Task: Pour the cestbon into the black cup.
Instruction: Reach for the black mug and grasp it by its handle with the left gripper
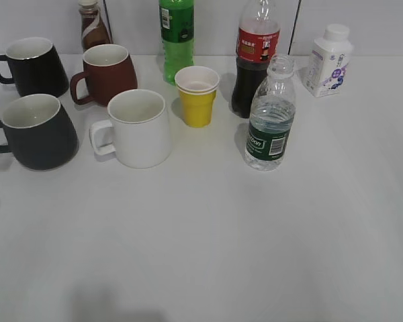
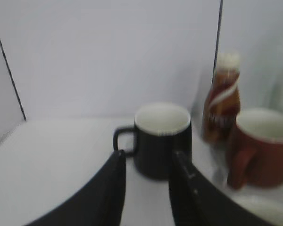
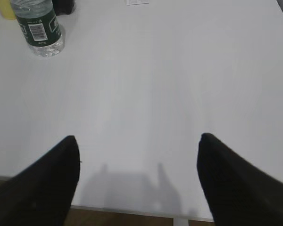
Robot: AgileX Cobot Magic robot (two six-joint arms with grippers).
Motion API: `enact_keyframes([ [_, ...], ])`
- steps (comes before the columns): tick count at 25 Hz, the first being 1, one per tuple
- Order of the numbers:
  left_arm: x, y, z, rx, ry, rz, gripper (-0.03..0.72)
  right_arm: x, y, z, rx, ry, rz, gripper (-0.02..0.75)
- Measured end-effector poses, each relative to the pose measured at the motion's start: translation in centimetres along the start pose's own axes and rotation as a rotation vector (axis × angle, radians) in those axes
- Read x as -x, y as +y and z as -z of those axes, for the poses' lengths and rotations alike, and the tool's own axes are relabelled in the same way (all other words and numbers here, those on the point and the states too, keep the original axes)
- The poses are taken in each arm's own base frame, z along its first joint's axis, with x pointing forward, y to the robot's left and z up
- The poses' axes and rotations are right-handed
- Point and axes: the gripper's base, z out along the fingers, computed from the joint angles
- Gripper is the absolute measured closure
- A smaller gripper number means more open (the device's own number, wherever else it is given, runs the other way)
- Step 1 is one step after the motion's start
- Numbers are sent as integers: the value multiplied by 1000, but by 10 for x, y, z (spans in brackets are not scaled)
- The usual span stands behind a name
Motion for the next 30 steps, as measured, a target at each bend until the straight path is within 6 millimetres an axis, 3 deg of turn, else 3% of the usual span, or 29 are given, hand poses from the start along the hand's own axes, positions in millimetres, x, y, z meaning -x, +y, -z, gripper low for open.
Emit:
enact_keyframes([
  [2, -23, 0, -2, -1, 49, 0, 447, 0, 0, 0, 0, 0, 0, 155],
  [5, -62, 0, 10, 8, 118, 8, 447, 0, 0, 0, 0, 0, 0, 155],
  [8, -83, 0, 19, 7, 141, 6, 441, 0, 1, 0, 6, 0, -3, 155],
  [18, -103, -3, -9, -26, 160, -30, 332, 0, 1, 0, 7, 0, -4, 155],
  [24, -114, -4, -24, -31, 187, -56, 324, 0, 1, 0, 7, 0, -4, 168],
  [30, -111, -3, -46, -28, 154, -56, 328, 0, 1, 0, 7, 0, -4, 202],
])
